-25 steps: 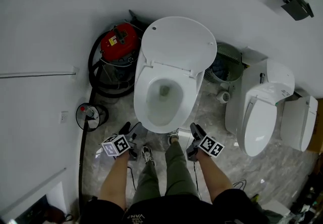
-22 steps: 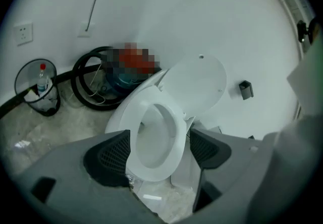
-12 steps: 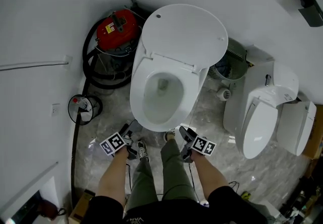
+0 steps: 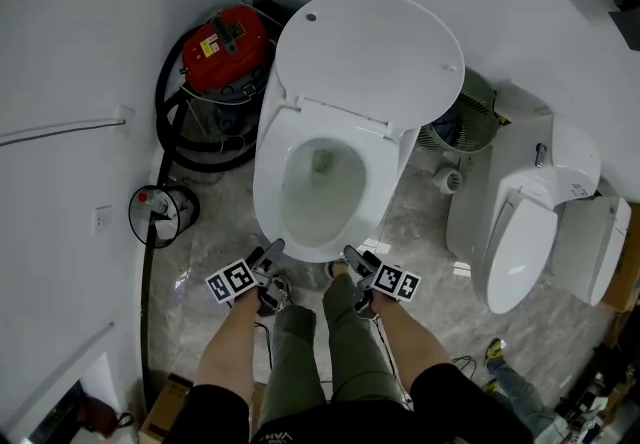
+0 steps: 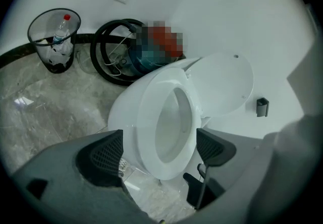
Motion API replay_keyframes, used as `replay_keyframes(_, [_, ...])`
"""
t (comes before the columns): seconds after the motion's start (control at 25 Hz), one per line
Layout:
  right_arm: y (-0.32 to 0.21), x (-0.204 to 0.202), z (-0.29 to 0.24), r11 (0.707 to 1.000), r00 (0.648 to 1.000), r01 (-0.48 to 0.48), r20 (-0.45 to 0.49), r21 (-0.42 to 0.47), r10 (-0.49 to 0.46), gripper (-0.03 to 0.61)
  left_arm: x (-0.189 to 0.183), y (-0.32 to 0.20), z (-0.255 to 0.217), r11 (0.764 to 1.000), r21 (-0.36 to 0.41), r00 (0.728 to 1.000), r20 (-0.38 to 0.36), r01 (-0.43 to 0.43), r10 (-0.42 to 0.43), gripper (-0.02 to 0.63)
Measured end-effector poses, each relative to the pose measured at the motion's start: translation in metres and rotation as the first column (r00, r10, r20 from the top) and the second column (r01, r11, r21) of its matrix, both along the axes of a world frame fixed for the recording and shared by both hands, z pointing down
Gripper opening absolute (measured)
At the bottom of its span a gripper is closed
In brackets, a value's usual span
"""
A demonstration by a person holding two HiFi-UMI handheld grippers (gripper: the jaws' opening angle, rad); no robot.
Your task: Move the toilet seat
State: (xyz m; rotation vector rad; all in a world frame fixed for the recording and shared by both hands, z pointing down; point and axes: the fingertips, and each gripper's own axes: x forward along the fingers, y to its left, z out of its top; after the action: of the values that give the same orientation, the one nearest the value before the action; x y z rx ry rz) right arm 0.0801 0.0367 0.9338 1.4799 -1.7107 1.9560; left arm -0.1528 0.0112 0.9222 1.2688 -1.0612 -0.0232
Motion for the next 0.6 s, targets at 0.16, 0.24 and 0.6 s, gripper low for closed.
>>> replay_keyframes(0.16, [0.0, -0.005, 0.007, 1.0, 1.0, 0.015, 0.006, -0.011, -0.015, 0.37, 0.009, -0.005, 0.018, 1.0, -0.021, 1.0, 0.003, -0.014, 0.014, 0.46])
replay_keyframes(0.24, [-0.002, -0.008, 0.007, 1.0, 1.0, 0.016, 0.012, -0.005, -0.016, 0.371, 0.012, -0.008, 0.027, 0.999, -0.033, 1.0, 0.01, -0.028, 0.028, 0.462])
replay_keyframes(0.6, [-0.008, -0.016, 0.016, 1.0, 0.999, 0.021, 0.043, -0.005, -0.021, 0.377, 0.026, -0.019, 0.043, 0.998, -0.053, 0.999, 0.038, -0.021, 0.023, 0.469])
